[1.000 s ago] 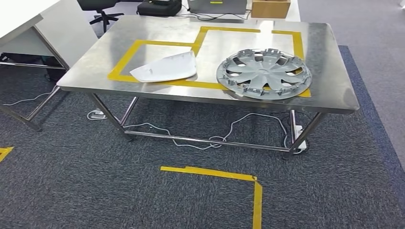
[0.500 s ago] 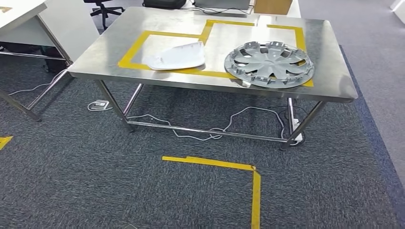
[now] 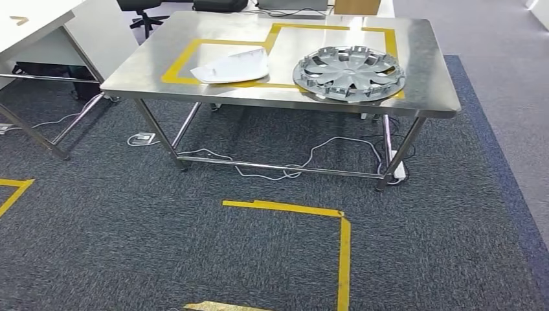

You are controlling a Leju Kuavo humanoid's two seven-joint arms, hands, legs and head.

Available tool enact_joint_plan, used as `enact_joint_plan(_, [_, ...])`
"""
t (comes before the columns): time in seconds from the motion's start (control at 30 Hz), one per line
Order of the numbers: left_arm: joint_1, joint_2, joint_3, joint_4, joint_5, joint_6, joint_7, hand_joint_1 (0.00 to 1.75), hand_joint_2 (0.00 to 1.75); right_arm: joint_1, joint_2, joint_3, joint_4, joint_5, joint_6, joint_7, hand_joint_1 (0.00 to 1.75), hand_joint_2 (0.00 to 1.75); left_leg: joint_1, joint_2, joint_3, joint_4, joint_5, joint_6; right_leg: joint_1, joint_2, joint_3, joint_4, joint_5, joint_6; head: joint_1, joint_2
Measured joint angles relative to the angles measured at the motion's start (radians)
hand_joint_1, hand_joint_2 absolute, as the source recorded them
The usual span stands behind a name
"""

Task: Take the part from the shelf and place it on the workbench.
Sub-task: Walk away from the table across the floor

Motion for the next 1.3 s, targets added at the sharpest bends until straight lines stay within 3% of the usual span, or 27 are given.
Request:
enact_joint_plan(0.03, [-0.001, 0.000, -0.004, 0.002, 0.002, 0.001, -0.001, 0.00, 0.00, 0.000, 0.000, 0.000, -0.001, -0.002, -0.002, 0.000, 0.00, 0.00, 0.001, 0.000, 0.024, 0.002, 0.029, 0.001, 0.000, -0.001, -0.023, 0.011, 0.009, 0.001, 0.000, 0.000])
enact_joint_plan(0.1, [-0.003, 0.000, -0.007, 0.004, 0.007, 0.003, -0.003, 0.00, 0.00, 0.000, 0.000, 0.000, -0.004, -0.005, -0.005, 0.000, 0.00, 0.00, 0.000, -0.003, 0.118, -0.094, 0.068, 0.008, 0.001, -0.001, -0.060, 0.032, 0.026, 0.006, 0.000, 0.000])
enact_joint_plan(0.17, [-0.008, 0.001, -0.010, 0.006, 0.014, 0.008, -0.007, 0.00, 0.00, 0.001, 0.001, 0.001, -0.009, -0.012, -0.011, 0.000, 0.00, 0.00, -0.003, -0.006, 0.227, -0.253, 0.037, 0.021, 0.004, 0.000, -0.083, 0.047, 0.044, 0.014, 0.001, 0.000])
enact_joint_plan(0.2, [-0.011, 0.002, -0.012, 0.006, 0.017, 0.011, -0.009, 0.00, 0.00, 0.002, 0.002, 0.002, -0.012, -0.015, -0.014, 0.000, 0.00, 0.00, -0.007, -0.007, 0.256, -0.306, 0.020, 0.028, 0.004, -0.001, -0.091, 0.049, 0.056, 0.019, 0.001, 0.000])
enact_joint_plan(0.23, [-0.012, 0.003, -0.015, 0.006, 0.021, 0.015, -0.011, 0.00, 0.00, 0.002, 0.002, 0.002, -0.014, -0.018, -0.016, 0.000, 0.00, 0.00, -0.010, -0.006, 0.264, -0.333, 0.015, 0.035, 0.003, 0.000, -0.097, 0.050, 0.067, 0.026, 0.001, 0.000])
enact_joint_plan(0.3, [-0.014, 0.003, -0.025, 0.007, 0.028, 0.019, -0.015, 0.00, 0.00, 0.004, 0.002, 0.002, -0.016, -0.022, -0.017, 0.000, 0.00, 0.00, -0.010, -0.001, 0.244, -0.337, 0.035, 0.051, -0.002, 0.004, -0.109, 0.055, 0.065, 0.039, 0.000, 0.000])
enact_joint_plan(0.33, [-0.015, 0.004, -0.029, 0.008, 0.032, 0.020, -0.018, 0.00, 0.00, 0.005, 0.002, 0.002, -0.017, -0.023, -0.017, 0.001, 0.00, 0.00, -0.009, 0.002, 0.232, -0.339, 0.047, 0.060, -0.003, 0.008, -0.118, 0.073, 0.037, 0.044, 0.002, 0.000])
enact_joint_plan(0.43, [-0.016, 0.003, -0.034, 0.009, 0.043, 0.022, -0.025, 0.00, 0.00, 0.005, 0.002, 0.002, -0.019, -0.027, -0.017, 0.001, 0.00, 0.00, -0.010, 0.008, 0.182, -0.338, 0.086, 0.074, -0.006, 0.015, -0.161, 0.229, -0.107, 0.055, 0.006, 0.000])
enact_joint_plan(0.47, [-0.017, 0.003, -0.035, 0.010, 0.046, 0.022, -0.027, 0.00, 0.00, 0.005, 0.002, 0.002, -0.019, -0.028, -0.017, 0.001, 0.00, 0.00, -0.011, 0.009, 0.162, -0.336, 0.101, 0.074, -0.006, 0.015, -0.168, 0.287, -0.128, 0.057, 0.006, 0.000])
enact_joint_plan(0.5, [-0.017, 0.002, -0.037, 0.010, 0.048, 0.022, -0.028, 0.00, 0.00, 0.005, 0.002, 0.002, -0.019, -0.029, -0.016, 0.001, 0.00, 0.00, -0.012, 0.010, 0.141, -0.333, 0.115, 0.073, -0.006, 0.015, -0.162, 0.323, -0.119, 0.058, 0.006, 0.000])
enact_joint_plan(0.53, [-0.018, 0.002, -0.038, 0.010, 0.050, 0.022, -0.029, 0.00, 0.00, 0.005, 0.002, 0.002, -0.019, -0.029, -0.016, 0.000, 0.00, 0.00, -0.012, 0.011, 0.119, -0.328, 0.128, 0.071, -0.005, 0.016, -0.141, 0.328, -0.086, 0.058, 0.006, 0.000])
enact_joint_plan(0.6, [-0.020, 0.001, -0.039, 0.011, 0.055, 0.023, -0.034, 0.00, 0.00, 0.004, 0.002, 0.002, -0.020, -0.030, -0.014, -0.001, 0.00, 0.00, -0.012, 0.011, 0.080, -0.314, 0.152, 0.065, -0.005, 0.016, -0.051, 0.240, -0.025, 0.055, 0.006, 0.000])
enact_joint_plan(0.67, [-0.023, 0.000, -0.039, 0.012, 0.065, 0.024, -0.042, 0.00, 0.00, 0.002, 0.002, 0.002, -0.024, -0.031, -0.011, -0.004, 0.00, 0.00, -0.015, 0.010, 0.055, -0.299, 0.171, 0.057, -0.004, 0.016, 0.069, 0.073, -0.044, 0.046, 0.006, 0.000])
enact_joint_plan(0.7, [-0.025, -0.001, -0.040, 0.012, 0.070, 0.024, -0.046, 0.00, 0.00, 0.001, 0.002, 0.002, -0.026, -0.031, -0.010, -0.005, 0.00, 0.00, -0.016, 0.010, 0.049, -0.295, 0.180, 0.051, -0.003, 0.016, 0.105, 0.011, -0.066, 0.040, 0.005, 0.000])
enact_joint_plan(0.73, [-0.027, -0.001, -0.041, 0.013, 0.075, 0.025, -0.050, 0.00, 0.00, 0.002, 0.002, 0.002, -0.028, -0.031, -0.010, -0.007, 0.00, 0.00, -0.016, 0.010, 0.043, -0.294, 0.190, 0.044, -0.001, 0.017, 0.122, -0.024, -0.079, 0.032, 0.005, 0.000])
enact_joint_plan(0.77, [-0.027, -0.001, -0.043, 0.014, 0.079, 0.025, -0.053, 0.00, 0.00, 0.002, 0.002, 0.002, -0.028, -0.031, -0.010, -0.008, 0.00, 0.00, -0.015, 0.010, 0.039, -0.296, 0.200, 0.038, -0.001, 0.016, 0.115, -0.031, -0.080, 0.023, 0.004, 0.000])
enact_joint_plan(0.8, [-0.027, -0.001, -0.045, 0.016, 0.083, 0.025, -0.056, 0.00, 0.00, 0.003, 0.002, 0.000, -0.028, -0.031, -0.011, -0.009, 0.00, 0.00, -0.012, 0.008, 0.035, -0.295, 0.198, 0.031, -0.002, 0.015, 0.105, -0.029, -0.071, 0.014, 0.004, 0.000])
enact_joint_plan(0.83, [-0.025, -0.001, -0.047, 0.017, 0.088, 0.025, -0.058, 0.00, 0.00, 0.003, 0.002, -0.002, -0.028, -0.030, -0.012, -0.010, 0.00, 0.00, -0.011, 0.007, 0.029, -0.282, 0.176, 0.025, -0.003, 0.013, 0.095, -0.029, -0.060, 0.006, 0.004, 0.000])
enact_joint_plan(0.93, [-0.020, -0.001, -0.050, 0.021, 0.099, 0.026, -0.065, 0.00, 0.00, 0.003, 0.003, -0.005, -0.027, -0.029, -0.013, -0.015, 0.00, 0.00, -0.004, 0.003, -0.003, -0.133, 0.031, 0.006, -0.004, 0.010, 0.060, -0.028, -0.027, -0.006, 0.001, 0.000])
enact_joint_plan(0.97, [-0.020, -0.001, -0.050, 0.022, 0.102, 0.026, -0.067, 0.00, 0.00, 0.003, 0.003, -0.005, -0.027, -0.029, -0.013, -0.016, 0.00, 0.00, -0.003, 0.002, -0.011, -0.070, 0.002, 0.002, -0.004, 0.009, 0.047, -0.025, -0.018, -0.006, 0.000, 0.000])
enact_joint_plan(1.0, [-0.020, -0.001, -0.050, 0.024, 0.104, 0.026, -0.069, 0.00, 0.00, 0.002, 0.003, -0.006, -0.026, -0.029, -0.013, -0.017, 0.00, 0.00, -0.001, 0.002, -0.010, -0.028, -0.002, 0.000, -0.004, 0.007, 0.034, -0.022, -0.010, -0.004, 0.001, 0.000])
enact_joint_plan(1.03, [-0.019, -0.001, -0.050, 0.025, 0.105, 0.026, -0.071, 0.00, 0.00, 0.002, 0.003, -0.006, -0.026, -0.029, -0.013, -0.018, 0.00, 0.00, 0.000, 0.002, 0.004, -0.018, 0.015, -0.001, -0.004, 0.007, 0.021, -0.017, -0.004, -0.002, 0.000, 0.000])
enact_joint_plan(1.07, [-0.019, -0.001, -0.050, 0.026, 0.106, 0.026, -0.072, 0.00, 0.00, 0.002, 0.003, -0.007, -0.025, -0.029, -0.013, -0.019, 0.00, 0.00, 0.001, 0.002, 0.036, -0.046, 0.042, 0.000, -0.004, 0.006, 0.009, -0.011, 0.001, 0.000, 0.000, 0.000])
enact_joint_plan(1.13, [-0.019, 0.000, -0.051, 0.027, 0.108, 0.026, -0.075, 0.00, 0.00, 0.001, 0.003, -0.010, -0.025, -0.028, -0.012, -0.020, 0.00, 0.00, 0.001, 0.001, 0.132, -0.175, 0.077, 0.006, -0.003, 0.005, -0.009, 0.003, 0.007, 0.007, 0.000, 0.000])
enact_joint_plan(1.2, [-0.021, 0.001, -0.051, 0.027, 0.111, 0.027, -0.078, 0.00, 0.00, 0.001, 0.003, -0.012, -0.024, -0.027, -0.010, -0.021, 0.00, 0.00, -0.002, -0.001, 0.198, -0.283, 0.072, 0.017, 0.000, 0.004, -0.019, 0.016, 0.014, 0.016, 0.000, 0.000])
enact_joint_plan(1.23, [-0.021, 0.001, -0.050, 0.027, 0.112, 0.028, -0.079, 0.00, 0.00, 0.000, 0.003, -0.014, -0.024, -0.026, -0.009, -0.022, 0.00, 0.00, -0.002, -0.002, 0.207, -0.310, 0.062, 0.023, 0.003, 0.003, -0.028, 0.023, 0.014, 0.017, 0.000, 0.000])
enact_joint_plan(1.3, [-0.018, 0.002, -0.050, 0.027, 0.113, 0.028, -0.081, 0.00, 0.00, 0.000, 0.003, -0.016, -0.024, -0.026, -0.007, -0.024, 0.00, 0.00, -0.003, -0.002, 0.200, -0.323, 0.055, 0.029, 0.004, 0.002, -0.042, 0.031, 0.018, 0.005, 0.002, 0.000])
